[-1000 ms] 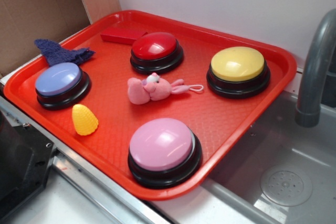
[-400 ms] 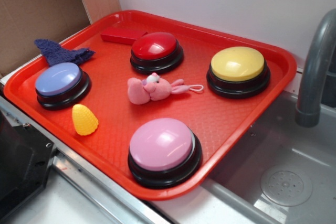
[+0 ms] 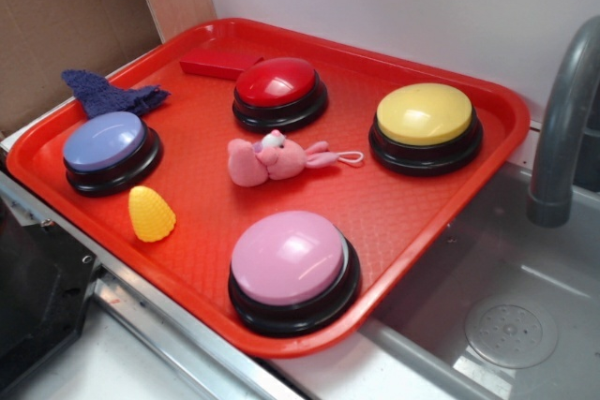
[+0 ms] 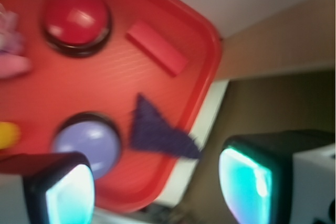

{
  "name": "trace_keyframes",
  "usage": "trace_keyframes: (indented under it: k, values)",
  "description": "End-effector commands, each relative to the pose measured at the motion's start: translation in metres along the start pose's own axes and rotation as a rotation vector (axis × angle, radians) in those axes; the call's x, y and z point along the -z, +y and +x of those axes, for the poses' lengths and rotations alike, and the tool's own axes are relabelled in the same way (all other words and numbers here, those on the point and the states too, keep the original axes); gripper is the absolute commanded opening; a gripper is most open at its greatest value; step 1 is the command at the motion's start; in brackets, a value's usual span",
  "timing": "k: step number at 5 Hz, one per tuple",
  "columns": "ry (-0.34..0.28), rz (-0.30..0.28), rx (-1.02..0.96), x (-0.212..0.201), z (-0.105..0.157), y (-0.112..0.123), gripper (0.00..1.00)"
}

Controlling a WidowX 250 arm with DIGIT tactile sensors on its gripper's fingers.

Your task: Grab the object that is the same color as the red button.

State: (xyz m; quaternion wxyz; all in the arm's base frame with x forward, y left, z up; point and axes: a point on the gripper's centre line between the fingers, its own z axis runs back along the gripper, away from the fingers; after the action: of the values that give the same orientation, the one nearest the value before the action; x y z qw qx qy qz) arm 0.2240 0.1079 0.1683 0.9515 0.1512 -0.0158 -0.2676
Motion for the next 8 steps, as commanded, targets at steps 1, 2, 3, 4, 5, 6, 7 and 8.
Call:
trace_keyframes:
  k: [1, 2, 3, 4, 5, 6, 7, 8]
  values:
    - [-0.045, 0.073, 0.091, 0.041, 0.047, 0.013, 1.0]
    - [-0.045, 0.106, 0.165, 0.057, 0.073, 0.012, 1.0]
    - [-0.065, 0.106, 0.234, 0.068, 0.087, 0.011, 1.0]
    - [-0.066, 0.143, 0.274, 0.083, 0.112, 0.005, 1.0]
    - [-0.02, 0.123, 0.287, 0.103, 0.108, 0.02, 1.0]
    - [0.005, 0.07, 0.343, 0.118, 0.103, 0.019, 1.0]
    - [0.021, 0.044, 0.381, 0.122, 0.099, 0.021, 1.0]
    - [0.016, -0.016, 0.387, 0.123, 0.087, 0.03, 1.0]
